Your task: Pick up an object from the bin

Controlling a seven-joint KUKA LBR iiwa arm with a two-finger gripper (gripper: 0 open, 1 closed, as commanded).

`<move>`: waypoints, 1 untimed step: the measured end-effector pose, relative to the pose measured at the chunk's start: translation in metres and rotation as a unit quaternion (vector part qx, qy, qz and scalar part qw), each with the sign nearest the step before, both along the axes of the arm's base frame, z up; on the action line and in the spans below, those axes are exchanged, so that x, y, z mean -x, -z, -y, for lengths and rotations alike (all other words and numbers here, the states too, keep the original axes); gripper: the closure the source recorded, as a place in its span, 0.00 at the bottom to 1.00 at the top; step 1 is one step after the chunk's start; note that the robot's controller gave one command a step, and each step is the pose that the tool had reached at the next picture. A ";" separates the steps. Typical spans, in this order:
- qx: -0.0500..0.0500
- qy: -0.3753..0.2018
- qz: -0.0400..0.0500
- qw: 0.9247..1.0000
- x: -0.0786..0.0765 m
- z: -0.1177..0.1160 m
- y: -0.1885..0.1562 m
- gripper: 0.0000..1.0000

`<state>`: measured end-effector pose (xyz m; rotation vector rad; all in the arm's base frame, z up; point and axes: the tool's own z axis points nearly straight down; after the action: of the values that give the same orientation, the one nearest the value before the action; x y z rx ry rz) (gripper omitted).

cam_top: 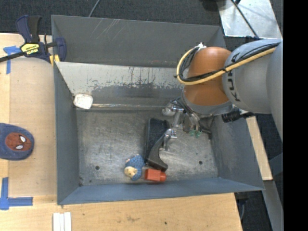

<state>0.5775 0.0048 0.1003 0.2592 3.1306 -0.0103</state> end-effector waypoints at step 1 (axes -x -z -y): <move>0.000 0.081 0.003 0.997 0.009 -0.021 0.000 0.00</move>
Offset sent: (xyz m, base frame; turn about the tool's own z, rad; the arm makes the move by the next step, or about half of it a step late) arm -0.0114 0.0255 -0.0052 0.1619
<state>0.5690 0.0254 0.0999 0.5108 3.0950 -0.0083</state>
